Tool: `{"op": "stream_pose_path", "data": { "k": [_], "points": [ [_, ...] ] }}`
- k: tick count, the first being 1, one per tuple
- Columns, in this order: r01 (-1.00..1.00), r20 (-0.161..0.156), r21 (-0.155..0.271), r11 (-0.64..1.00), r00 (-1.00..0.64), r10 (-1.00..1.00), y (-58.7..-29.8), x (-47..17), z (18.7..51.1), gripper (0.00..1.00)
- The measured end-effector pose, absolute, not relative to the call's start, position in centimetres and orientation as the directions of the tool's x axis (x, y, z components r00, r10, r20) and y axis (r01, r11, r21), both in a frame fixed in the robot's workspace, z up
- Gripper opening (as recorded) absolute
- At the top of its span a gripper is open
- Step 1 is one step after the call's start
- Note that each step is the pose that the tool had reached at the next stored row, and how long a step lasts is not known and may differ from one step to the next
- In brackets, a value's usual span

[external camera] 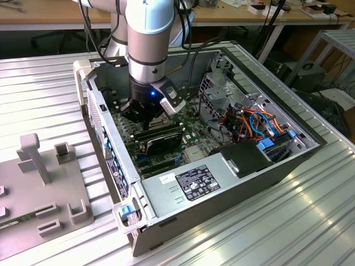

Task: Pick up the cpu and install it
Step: 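Install the second cpu locking lever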

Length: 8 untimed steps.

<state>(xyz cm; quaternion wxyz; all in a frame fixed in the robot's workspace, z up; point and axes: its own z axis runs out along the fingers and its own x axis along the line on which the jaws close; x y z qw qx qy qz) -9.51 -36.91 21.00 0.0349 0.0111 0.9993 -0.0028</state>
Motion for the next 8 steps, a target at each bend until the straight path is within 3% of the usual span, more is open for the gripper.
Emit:
{"op": "stream_pose_path", "data": {
  "k": [8],
  "points": [
    [0.029,-0.070,-0.005,1.000,-0.997,0.028,-36.86,-9.73,20.87,0.11]
  ]
}}
